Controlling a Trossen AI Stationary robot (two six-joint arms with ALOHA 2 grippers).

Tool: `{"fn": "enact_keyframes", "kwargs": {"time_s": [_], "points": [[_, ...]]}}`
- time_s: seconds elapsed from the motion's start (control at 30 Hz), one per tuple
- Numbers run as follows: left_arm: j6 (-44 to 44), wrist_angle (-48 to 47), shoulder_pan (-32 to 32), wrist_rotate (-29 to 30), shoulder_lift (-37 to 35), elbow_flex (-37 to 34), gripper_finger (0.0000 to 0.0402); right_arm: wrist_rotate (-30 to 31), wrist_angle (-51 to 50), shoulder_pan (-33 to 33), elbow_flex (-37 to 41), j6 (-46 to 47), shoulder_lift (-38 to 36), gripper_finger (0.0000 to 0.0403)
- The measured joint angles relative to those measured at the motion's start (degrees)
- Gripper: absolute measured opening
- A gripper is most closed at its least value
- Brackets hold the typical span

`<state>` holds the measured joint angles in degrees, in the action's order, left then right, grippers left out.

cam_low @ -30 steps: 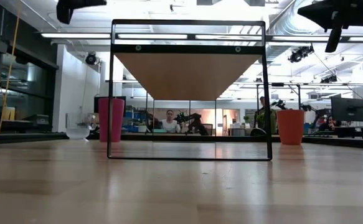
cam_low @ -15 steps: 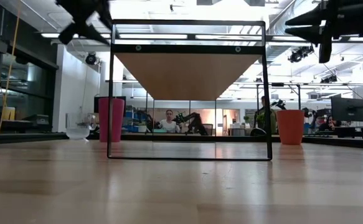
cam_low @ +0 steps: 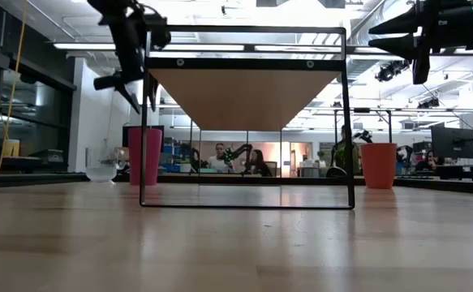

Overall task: Stack small to large cups/mugs on shelf
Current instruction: Put the pink cup on the shelf

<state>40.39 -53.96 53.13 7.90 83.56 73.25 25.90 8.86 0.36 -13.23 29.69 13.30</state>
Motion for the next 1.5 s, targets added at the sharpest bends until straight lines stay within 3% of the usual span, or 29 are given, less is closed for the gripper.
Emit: {"fn": "enact_keyframes", "kwargs": {"time_s": [0.27,0.67,0.97,1.1,1.3,1.5], "points": [[-2.93,-3.49,4.75,-1.58,5.23,0.7,0.0159,0.01,-0.01,0.02,0.0,-0.11,-0.02,0.0093],[-6.89,-3.31,4.73,-0.76,11.83,0.59,0.0159,0.01,-0.01,0.02,0.0,-0.11,-0.02,0.0093],[-7.74,-2.67,4.65,-0.56,12.33,0.57,0.0155,0.03,-0.01,0.02,0.0,-0.11,-0.02,0.0093],[-8.23,-2.91,4.62,0.95,12.32,0.55,0.0117,0.03,-0.01,0.02,0.0,-0.11,-0.02,0.0093],[-8.34,-2.91,4.6,1.1,12.31,0.55,0.0011,0.04,-0.01,0.01,0.0,-0.11,-0.03,0.0093],[-8.61,-3.46,4.6,1.75,12.21,0.77,0.0006,0.05,-0.01,0.01,0.0,-0.11,-0.04,0.0093]]}}
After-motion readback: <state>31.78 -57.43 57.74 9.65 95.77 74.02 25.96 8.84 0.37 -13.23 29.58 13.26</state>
